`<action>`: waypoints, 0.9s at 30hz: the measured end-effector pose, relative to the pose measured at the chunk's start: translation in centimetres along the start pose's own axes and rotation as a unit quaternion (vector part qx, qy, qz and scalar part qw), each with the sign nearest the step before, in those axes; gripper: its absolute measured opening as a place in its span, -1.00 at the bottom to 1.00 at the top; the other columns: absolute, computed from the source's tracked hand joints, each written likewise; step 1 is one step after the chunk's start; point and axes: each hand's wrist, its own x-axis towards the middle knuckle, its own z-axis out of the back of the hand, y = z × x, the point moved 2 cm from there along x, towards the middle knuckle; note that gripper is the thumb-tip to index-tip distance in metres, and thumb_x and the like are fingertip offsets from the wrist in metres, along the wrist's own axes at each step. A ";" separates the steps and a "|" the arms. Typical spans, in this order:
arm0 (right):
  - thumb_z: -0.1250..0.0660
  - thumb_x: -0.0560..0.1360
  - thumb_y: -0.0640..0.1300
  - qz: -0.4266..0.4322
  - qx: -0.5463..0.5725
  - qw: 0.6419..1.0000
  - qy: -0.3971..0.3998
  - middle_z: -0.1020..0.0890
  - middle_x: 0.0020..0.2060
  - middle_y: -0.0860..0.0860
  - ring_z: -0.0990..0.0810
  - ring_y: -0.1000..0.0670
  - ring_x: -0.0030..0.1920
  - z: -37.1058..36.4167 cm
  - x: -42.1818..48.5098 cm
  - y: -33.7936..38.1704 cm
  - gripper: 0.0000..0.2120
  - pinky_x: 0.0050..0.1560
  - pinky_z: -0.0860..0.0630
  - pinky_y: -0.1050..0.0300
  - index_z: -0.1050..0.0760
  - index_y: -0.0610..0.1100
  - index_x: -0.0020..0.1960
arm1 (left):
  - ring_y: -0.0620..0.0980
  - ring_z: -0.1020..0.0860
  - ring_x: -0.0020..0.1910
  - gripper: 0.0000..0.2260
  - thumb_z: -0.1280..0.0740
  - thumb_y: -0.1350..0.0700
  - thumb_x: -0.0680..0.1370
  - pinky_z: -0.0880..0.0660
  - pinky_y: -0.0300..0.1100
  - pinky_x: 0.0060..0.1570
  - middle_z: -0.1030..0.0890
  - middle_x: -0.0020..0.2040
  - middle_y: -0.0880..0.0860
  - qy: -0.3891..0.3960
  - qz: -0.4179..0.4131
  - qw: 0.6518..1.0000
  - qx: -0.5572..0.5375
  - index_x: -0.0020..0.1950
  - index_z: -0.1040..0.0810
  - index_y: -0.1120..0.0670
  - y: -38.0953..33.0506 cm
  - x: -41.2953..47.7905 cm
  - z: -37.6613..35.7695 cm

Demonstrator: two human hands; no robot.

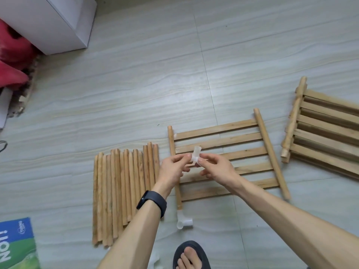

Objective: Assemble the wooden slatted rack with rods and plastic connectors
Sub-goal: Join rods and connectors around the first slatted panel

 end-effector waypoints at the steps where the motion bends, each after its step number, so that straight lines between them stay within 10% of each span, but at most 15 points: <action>1: -0.33 0.63 -0.06 -0.003 0.003 1.000 -0.007 -0.74 -0.05 -0.02 -0.62 0.13 -0.33 0.3 0.3 -0.2 -0.77 -0.24 -0.52 0.28 -0.61 -0.08 0.25 | -0.09 -0.66 -0.10 -0.84 -0.38 -0.02 0.60 -0.50 -0.22 -0.14 -0.73 -0.04 -0.12 0.016 0.017 1.000 -0.018 0.09 -0.71 -0.04 0.1 0.1 -0.1; 10: -0.36 0.62 -0.05 -0.037 0.042 0.998 -0.003 -0.73 0.01 -0.04 -0.58 0.09 -0.31 0.8 0.9 -0.4 -0.89 -0.28 -0.48 0.22 -0.61 -0.05 0.10 | -0.01 -0.64 0.21 -0.62 -0.45 -0.06 0.50 -0.50 -0.04 0.20 -0.70 0.16 0.00 0.152 0.067 0.978 -0.126 0.30 -0.62 -0.01 0.0 0.9 -0.1; 15: -0.33 0.61 0.09 0.001 -0.081 0.996 -0.024 -0.74 -0.05 0.05 -0.67 0.09 -0.17 0.5 1.6 -0.1 -0.79 -0.01 -0.61 0.11 -0.61 -0.03 0.07 | 0.06 -0.66 0.18 -0.70 -0.42 -0.01 0.57 -0.52 -0.07 0.26 -0.72 0.11 0.11 0.075 0.058 0.977 -0.189 0.24 -0.63 0.11 -0.8 2.4 0.3; 20: -0.20 0.61 0.17 0.122 -0.480 0.868 -0.049 -0.50 0.32 0.03 -0.37 -0.06 0.36 1.4 2.6 0.1 -0.61 0.34 -0.40 -0.03 -0.45 0.03 0.36 | 0.05 -0.66 0.17 -0.64 -0.41 0.10 0.60 -0.56 -0.09 0.22 -0.68 0.19 0.12 -0.011 0.020 0.974 -0.227 0.35 -0.53 0.18 -2.9 5.8 3.7; 27: -0.15 0.61 0.15 0.145 -0.585 0.797 -0.029 -0.23 0.56 0.00 -0.13 -0.10 0.55 1.9 1.6 -2.9 -0.43 0.56 -0.08 -0.02 -0.19 0.04 0.59 | 0.03 -0.62 0.17 -0.82 -0.43 0.02 0.59 -0.57 -0.12 0.11 -0.60 0.25 0.05 -0.112 -0.032 0.984 -0.134 0.16 -0.55 0.00 -6.0 10.6 6.6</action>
